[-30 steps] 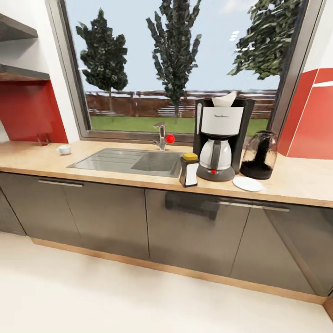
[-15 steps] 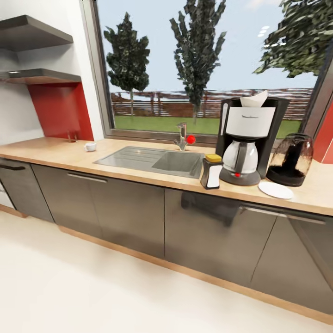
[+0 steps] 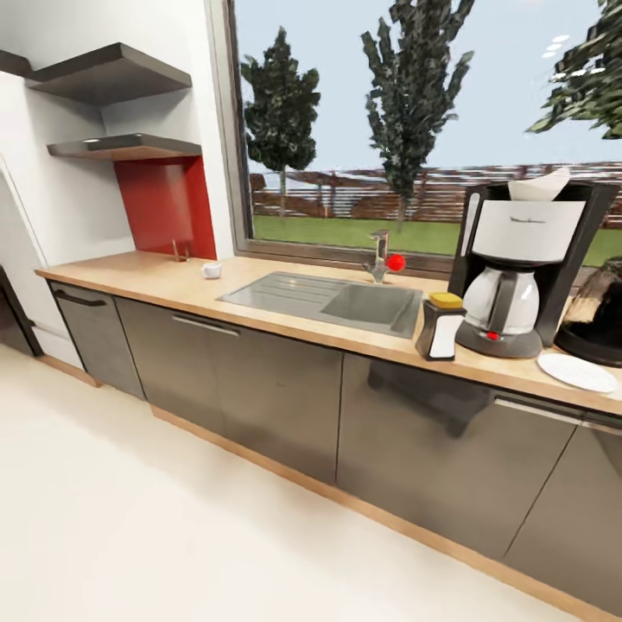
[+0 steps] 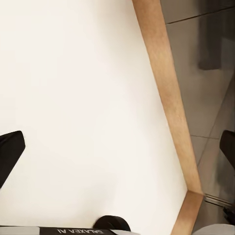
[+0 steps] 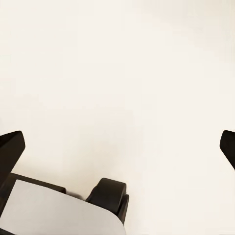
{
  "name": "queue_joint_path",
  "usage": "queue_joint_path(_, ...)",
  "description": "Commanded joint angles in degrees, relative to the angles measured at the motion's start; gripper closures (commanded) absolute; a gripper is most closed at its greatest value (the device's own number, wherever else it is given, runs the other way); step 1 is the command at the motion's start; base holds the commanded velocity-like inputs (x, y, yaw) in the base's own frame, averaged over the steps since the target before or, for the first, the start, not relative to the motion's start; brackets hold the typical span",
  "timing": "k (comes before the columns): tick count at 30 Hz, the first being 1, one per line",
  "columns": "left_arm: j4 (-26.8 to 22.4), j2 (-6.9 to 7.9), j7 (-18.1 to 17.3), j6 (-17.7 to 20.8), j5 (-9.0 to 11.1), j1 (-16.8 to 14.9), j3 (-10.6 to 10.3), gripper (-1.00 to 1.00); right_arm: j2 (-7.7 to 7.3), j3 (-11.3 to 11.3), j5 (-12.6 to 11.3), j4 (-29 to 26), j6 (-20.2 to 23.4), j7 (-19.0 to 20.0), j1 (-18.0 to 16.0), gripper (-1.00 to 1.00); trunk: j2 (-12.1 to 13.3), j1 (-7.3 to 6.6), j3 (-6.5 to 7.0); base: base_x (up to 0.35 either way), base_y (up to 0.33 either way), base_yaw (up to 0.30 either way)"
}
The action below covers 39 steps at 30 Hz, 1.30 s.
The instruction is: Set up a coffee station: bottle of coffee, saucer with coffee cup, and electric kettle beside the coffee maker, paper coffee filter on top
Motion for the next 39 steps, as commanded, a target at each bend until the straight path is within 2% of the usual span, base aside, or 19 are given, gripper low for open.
queue_joint_path(1, 0.02, 0.0, -0.22, 0.58, 0.02, -0.04, 0.26, -1.0, -0.02, -0.48, 0.41, -0.08, 0.03, 0.45, -0.04, -1.0, -0.03, 0.0, -0.06, 0.234, 0.071, 0.058)
queue_joint_path(7, 0.02, 0.0, -0.23, 0.58, 0.02, -0.04, 0.26, -1.0, 0.04, -0.48, 0.4, -0.08, 0.03, 0.43, -0.04, -1.0, -0.03, 0.0, -0.06, 0.283, 0.102, 0.132)
queue_joint_path(30, 0.02, 0.0, -0.23, 0.58, 0.02, -0.04, 0.26, -1.0, 0.1, -0.43, 0.5, -0.08, -0.01, 0.38, -0.04, -1.0, -0.03, 0.0, -0.06, 0.271, 0.195, 0.264)
queue_joint_path(39, 0.02, 0.0, -0.23, 0.58, 0.02, -0.04, 0.26, -1.0, 0.12, -0.4, 0.57, 0.01, 0.02, 0.39, -0.04, -1.0, -0.03, 0.0, -0.06, 0.078, 0.072, 0.133)
